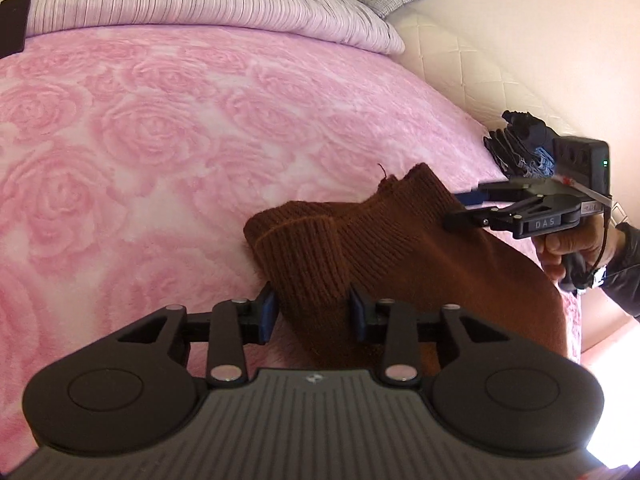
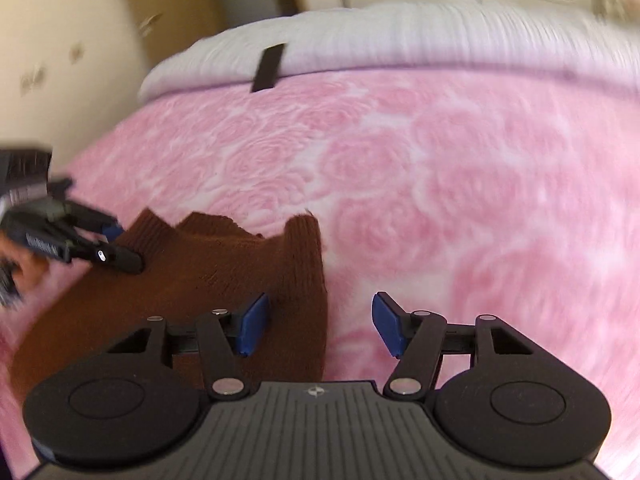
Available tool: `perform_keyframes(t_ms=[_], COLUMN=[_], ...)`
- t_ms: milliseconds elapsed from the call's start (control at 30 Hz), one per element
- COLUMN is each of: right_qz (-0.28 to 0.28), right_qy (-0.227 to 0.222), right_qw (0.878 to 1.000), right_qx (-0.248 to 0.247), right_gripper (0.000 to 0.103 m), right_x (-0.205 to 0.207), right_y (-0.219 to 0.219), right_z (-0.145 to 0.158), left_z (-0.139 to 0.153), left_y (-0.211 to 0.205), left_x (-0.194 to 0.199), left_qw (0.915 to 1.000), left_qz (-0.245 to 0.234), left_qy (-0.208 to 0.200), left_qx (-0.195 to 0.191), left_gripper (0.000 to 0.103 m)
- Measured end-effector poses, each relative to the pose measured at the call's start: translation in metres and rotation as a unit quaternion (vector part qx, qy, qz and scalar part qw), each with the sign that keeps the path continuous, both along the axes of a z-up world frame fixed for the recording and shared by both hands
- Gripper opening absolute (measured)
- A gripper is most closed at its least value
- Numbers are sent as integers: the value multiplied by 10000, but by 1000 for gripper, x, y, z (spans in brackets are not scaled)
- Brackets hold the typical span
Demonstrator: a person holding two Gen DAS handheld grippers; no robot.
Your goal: Fold clothes
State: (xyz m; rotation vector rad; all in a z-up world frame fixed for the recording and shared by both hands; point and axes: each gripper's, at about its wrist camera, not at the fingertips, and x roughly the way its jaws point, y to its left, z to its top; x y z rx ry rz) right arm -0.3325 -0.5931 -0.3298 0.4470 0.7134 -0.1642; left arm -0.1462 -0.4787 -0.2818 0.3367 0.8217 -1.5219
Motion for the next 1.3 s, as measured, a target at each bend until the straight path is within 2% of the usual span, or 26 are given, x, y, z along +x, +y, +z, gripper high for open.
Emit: perform_keyframes(t_ms=[33,67,100,133,167,267,333,433,500,567,667,767,900,1000,1133,1300], right_qz=[-76,-138,-204,-211,-207,-209,-318,-420,-392,-410,-462,-534,-519,-385,35,345], right_qy=[-74,-140,-176,-223,-274,-444,-599,-434,-204,-42,-88,-75,-259,-539,-688,-678], right_qw=[9996,9986,9977,9972,9968,9985,9976,9982,9990,9990,9985,9961,9897,9871,9842,9839], right_qx=[266,486,629,681,720,244,117,67,-45,-168,-279,-698,-1311,-1456,-1634,-1618], right_gripper=[59,51,40,17,10,7,7,8,10,22,27,29,32,32,32,42], right_x=[-2,-4,-3,-3,-4,-6,-9,-1,8,13,8,-1,-25,-48,-68,-74], right_y=[-4,-8,-10,-10,-9,0,-1,-8,-8,-7,-4,6,40,80,142,194], right_z=[-5,-9,-12,-11,-10,7,14,8,0,-6,-1,14,45,63,70,64], left_z=[1,2,4,5,11,31,26,3,-15,-20,-13,-1,21,35,53,55], left_y=[0,0,0,0,2,5,-4,-20,-25,-23,-19,-11,14,41,84,128], left_x=[-1,-2,-3,-3,-4,-2,3,15,22,25,25,23,18,5,-29,-83], left_qw=[10000,9999,9999,9998,9992,9966,9977,9995,9991,9986,9987,9987,9971,9953,9966,9934], left_qz=[11,22,32,43,31,46,94,250,382,457,474,514,737,861,541,-594], left_qy=[-31,-61,-92,-122,-218,-189,-133,40,181,272,183,46,-177,-410,-536,-865], left_qx=[-40,-81,-121,-161,-333,-797,-655,-169,83,74,93,48,-79,-175,-328,-473], left_gripper=[26,25,24,23,23,23,23,24,31,33,38,39,39,39,39,42])
